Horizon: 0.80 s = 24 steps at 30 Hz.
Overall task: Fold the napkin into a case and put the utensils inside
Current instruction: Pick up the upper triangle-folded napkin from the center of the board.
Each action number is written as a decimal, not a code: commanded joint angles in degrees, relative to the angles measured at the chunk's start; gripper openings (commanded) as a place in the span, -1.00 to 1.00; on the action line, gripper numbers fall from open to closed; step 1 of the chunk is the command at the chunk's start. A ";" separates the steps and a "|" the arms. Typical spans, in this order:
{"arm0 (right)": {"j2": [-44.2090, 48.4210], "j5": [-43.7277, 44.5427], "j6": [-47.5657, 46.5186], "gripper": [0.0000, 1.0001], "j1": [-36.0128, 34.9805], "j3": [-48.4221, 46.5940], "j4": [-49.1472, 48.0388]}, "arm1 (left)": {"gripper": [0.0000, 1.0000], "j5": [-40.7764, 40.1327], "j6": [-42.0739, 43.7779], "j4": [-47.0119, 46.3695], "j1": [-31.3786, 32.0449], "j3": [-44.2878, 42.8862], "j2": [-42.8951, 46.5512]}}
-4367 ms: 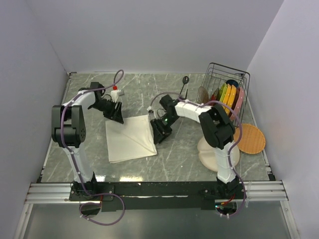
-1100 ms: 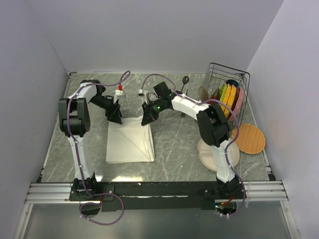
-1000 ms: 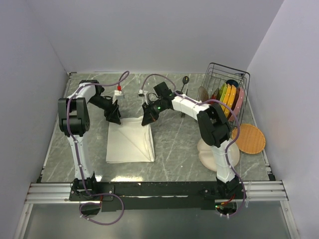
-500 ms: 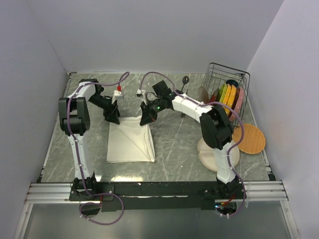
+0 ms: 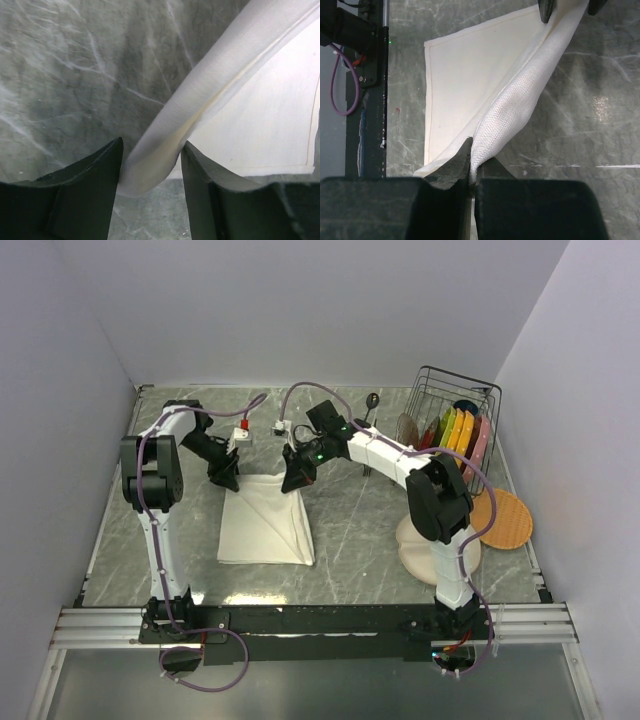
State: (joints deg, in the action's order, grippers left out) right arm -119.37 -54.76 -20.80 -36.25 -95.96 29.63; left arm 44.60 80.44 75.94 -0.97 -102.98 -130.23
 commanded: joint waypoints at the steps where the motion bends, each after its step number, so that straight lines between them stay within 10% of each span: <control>1: 5.46 -1.66 -3.90 -1.00 -0.40 0.51 1.75 | 0.09 0.31 4.19 2.72 -0.08 1.46 1.29; 6: 5.73 -2.01 -4.78 -1.00 -0.49 0.16 2.63 | -0.06 1.01 4.72 2.72 0.00 2.34 2.18; 16: 4.76 -0.17 -6.45 -1.00 2.32 -4.57 6.31 | -0.98 6.37 -0.63 2.72 -2.28 2.08 7.79; 24: 2.92 2.20 -8.39 -1.00 6.01 -14.32 11.60 | -0.99 6.56 -2.40 2.02 -3.51 0.94 14.21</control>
State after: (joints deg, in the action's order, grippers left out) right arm -117.19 -53.34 -27.75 -32.03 -104.07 38.63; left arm 49.34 77.32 76.27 -4.14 -100.51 -121.71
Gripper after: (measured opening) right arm 0.037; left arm 0.045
